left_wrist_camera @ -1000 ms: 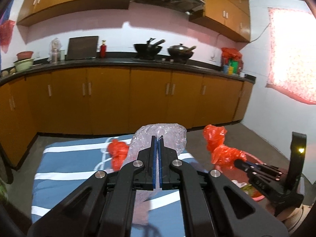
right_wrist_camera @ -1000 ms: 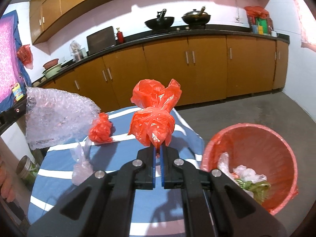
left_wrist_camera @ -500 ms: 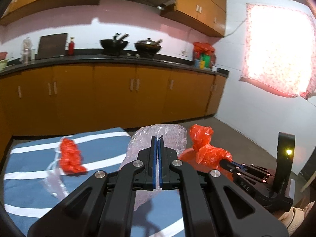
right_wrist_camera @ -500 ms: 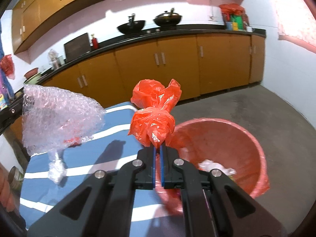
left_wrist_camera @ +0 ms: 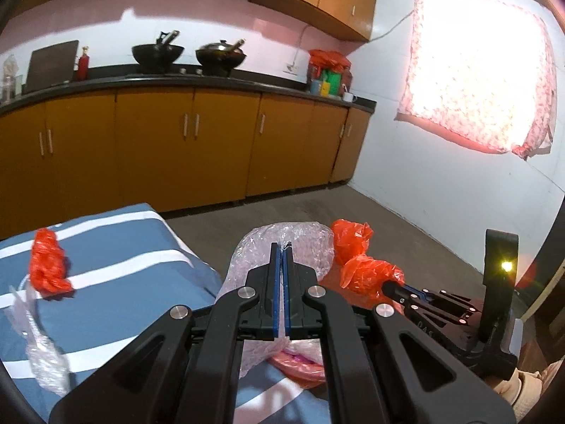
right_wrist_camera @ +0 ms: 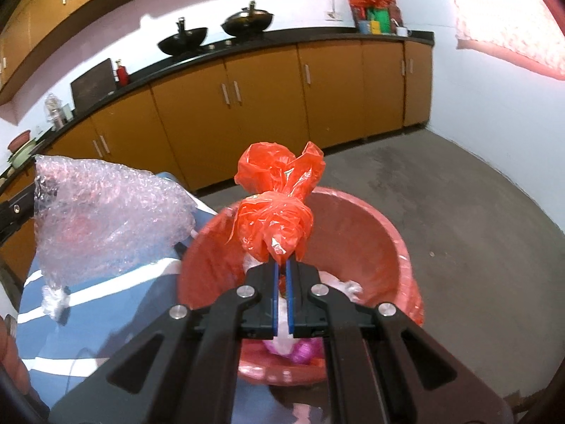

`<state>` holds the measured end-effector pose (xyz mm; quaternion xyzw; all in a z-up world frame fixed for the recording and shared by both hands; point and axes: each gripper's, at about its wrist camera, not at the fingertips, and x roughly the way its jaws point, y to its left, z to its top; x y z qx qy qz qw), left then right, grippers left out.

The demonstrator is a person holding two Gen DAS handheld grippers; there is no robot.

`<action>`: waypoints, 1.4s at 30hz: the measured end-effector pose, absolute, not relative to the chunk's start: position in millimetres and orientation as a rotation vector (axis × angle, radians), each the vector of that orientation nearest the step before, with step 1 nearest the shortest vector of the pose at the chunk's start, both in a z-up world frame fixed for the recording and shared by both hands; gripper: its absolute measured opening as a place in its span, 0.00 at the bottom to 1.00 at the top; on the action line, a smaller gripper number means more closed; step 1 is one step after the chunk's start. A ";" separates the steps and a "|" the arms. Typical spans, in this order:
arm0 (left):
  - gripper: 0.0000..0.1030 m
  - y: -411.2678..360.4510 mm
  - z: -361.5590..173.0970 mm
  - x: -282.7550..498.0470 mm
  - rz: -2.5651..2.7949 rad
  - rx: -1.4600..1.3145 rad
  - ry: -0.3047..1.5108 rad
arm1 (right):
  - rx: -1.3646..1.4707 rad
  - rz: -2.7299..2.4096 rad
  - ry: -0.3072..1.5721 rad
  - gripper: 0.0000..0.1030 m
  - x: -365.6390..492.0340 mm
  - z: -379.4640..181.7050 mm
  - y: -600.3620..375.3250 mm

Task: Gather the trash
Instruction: 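Carry the red bag and bubble wrap over the orange basket with both tools, then open both tools to drop the bags into the basket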

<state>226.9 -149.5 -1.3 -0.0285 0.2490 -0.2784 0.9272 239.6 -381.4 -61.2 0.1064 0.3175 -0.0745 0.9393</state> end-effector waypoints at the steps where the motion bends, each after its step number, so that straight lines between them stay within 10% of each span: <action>1: 0.01 -154.4 -4.4 228.3 -0.576 -0.057 0.517 | 0.219 -0.158 0.652 0.05 240.4 -63.1 -384.4; 18: 0.02 -209.5 -33.5 250.7 -0.652 -0.047 0.595 | 0.211 -0.198 0.674 0.09 257.2 -79.9 -410.6; 25: 0.35 -203.5 -41.4 254.2 -0.639 -0.060 0.629 | 0.229 -0.209 0.683 0.20 252.6 -86.8 -418.0; 42: 0.36 -117.0 -32.8 245.4 -0.442 -0.085 0.580 | 0.219 -0.139 0.645 0.20 256.1 -64.5 -380.3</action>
